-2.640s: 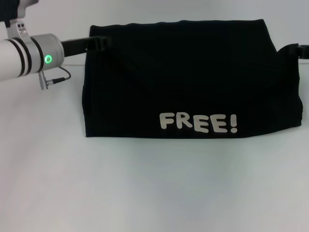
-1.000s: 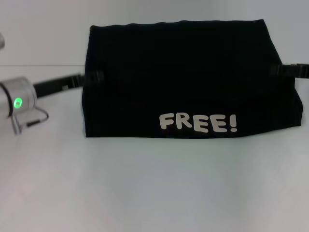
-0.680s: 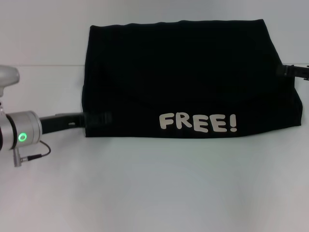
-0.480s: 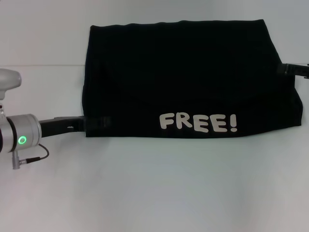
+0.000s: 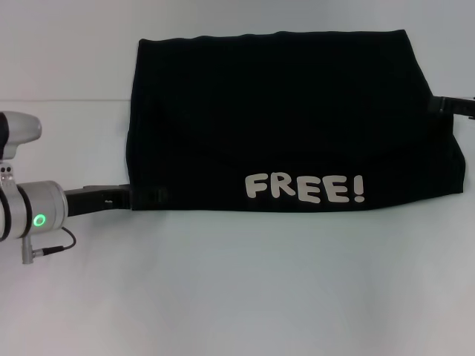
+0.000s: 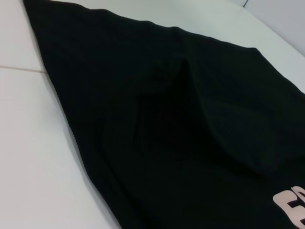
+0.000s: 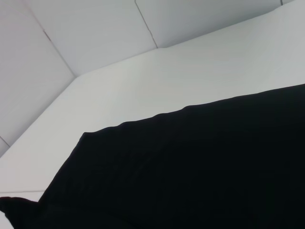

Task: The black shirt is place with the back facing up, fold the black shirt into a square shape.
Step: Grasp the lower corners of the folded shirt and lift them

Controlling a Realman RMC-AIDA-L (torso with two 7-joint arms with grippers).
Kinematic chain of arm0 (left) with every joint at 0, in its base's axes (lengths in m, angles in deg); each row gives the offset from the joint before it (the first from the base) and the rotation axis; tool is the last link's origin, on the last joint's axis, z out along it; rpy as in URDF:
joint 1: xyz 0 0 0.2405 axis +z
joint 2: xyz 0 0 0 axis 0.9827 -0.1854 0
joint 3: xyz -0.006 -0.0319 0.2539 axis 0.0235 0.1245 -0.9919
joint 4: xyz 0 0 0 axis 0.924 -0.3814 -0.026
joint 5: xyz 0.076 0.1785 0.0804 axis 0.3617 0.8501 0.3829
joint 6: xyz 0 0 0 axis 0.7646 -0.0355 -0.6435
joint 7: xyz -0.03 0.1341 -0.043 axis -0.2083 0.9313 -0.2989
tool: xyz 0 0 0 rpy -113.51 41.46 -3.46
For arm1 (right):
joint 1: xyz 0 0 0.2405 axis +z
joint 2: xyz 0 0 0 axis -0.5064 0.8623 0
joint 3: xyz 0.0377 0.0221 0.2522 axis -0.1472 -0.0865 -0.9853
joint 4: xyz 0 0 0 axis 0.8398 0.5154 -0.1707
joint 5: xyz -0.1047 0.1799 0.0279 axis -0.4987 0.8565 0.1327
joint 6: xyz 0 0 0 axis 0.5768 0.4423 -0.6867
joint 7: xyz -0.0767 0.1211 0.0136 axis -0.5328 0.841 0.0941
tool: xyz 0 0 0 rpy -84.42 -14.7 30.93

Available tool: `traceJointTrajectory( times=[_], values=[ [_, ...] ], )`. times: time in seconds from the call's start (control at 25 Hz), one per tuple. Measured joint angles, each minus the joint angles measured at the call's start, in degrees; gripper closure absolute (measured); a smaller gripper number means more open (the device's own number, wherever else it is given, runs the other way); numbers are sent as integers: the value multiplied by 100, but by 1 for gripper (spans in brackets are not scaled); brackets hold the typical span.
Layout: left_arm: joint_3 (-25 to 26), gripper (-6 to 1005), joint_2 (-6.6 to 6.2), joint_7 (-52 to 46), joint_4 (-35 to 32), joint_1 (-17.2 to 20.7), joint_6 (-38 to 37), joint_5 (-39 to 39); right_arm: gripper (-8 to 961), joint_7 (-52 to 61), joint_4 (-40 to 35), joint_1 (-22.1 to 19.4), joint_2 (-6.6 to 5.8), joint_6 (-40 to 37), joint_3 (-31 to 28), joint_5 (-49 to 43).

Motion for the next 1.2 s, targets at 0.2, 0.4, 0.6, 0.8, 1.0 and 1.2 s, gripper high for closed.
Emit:
traceJointTrajectory(
  times=[0.2, 0.4, 0.6, 0.8, 1.0, 1.2],
  values=[
    [-127, 106, 19, 2, 2, -6, 39, 3, 131, 0, 1, -4, 0, 8, 0, -11],
    [-389, 109, 25, -15, -5, -22, 10, 19, 130, 2, 1, -32, 0, 11, 0, -11],
    [-403, 111, 27, -57, -35, -38, 39, 71, 129, 9, -11, -41, 0, -18, -20, -11],
    [-396, 252, 22, -66, -39, -38, 75, 75, 133, 9, -5, -58, 0, -18, -1, -11],
    [-400, 446, 14, -90, -42, -37, 147, 79, 139, 9, -7, -109, 0, -31, 0, -11],
    [-417, 775, 12, -117, -42, -58, 210, 80, 145, 9, -29, -152, 0, -35, 1, -11]
  ],
)
